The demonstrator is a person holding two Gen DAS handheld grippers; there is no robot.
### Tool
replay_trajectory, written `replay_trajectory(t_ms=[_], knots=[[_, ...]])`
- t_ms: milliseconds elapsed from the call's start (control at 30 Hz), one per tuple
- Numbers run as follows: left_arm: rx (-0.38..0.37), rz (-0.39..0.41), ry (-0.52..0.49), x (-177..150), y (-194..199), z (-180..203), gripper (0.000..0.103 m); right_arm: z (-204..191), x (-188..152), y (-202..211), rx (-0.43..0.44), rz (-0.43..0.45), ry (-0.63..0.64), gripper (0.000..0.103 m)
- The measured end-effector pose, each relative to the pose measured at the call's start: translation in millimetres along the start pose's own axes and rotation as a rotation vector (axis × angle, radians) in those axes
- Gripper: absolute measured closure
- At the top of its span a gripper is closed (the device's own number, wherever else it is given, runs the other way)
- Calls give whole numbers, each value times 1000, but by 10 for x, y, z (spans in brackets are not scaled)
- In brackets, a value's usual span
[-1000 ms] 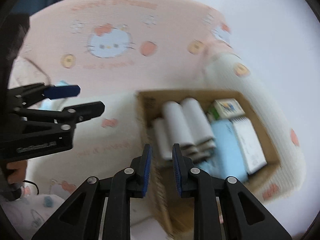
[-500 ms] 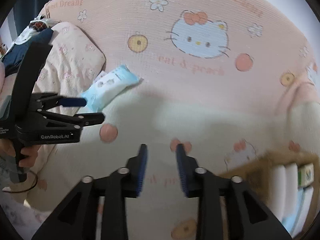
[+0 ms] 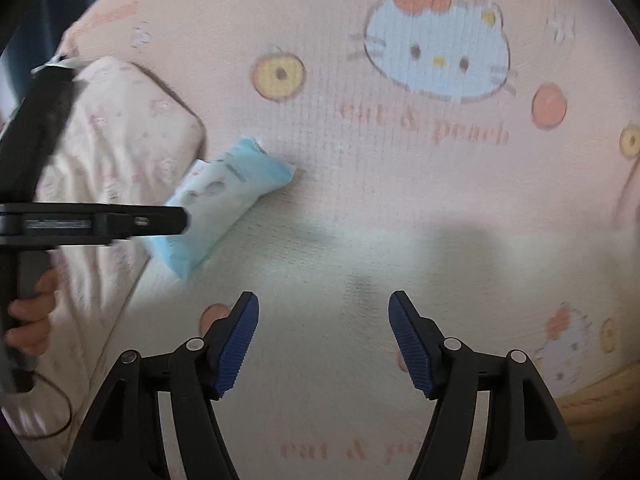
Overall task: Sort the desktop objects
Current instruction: 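Move both open tools to the blue-and-white tissue pack on the sheet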
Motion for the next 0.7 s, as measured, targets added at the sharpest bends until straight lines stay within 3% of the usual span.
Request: replay_trajectory(t_ms=[167, 300, 467, 700], knots=[[-13, 13, 13, 185, -12, -183, 34, -54, 71, -416, -27, -46, 35, 37], [57, 43, 47, 315, -60, -381, 34, -132, 114, -530, -18, -30, 41, 37], [-14, 6, 84, 310, -187, -485, 34, -105, 123, -552, 45, 2, 3, 37], [26, 27, 4, 260, -237, -410, 34, 57, 93, -669, 86, 16, -114, 37]])
Point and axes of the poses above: each gripper's, at about its wrist camera, not at the fingertips, and y roughly against the way its jaws point, z to its right, x to its top, the point moved 3 cm from there along -y, roughly the way its jaws point, and after that the axes turned 11 degrees about -z, right-handed, at the moved point
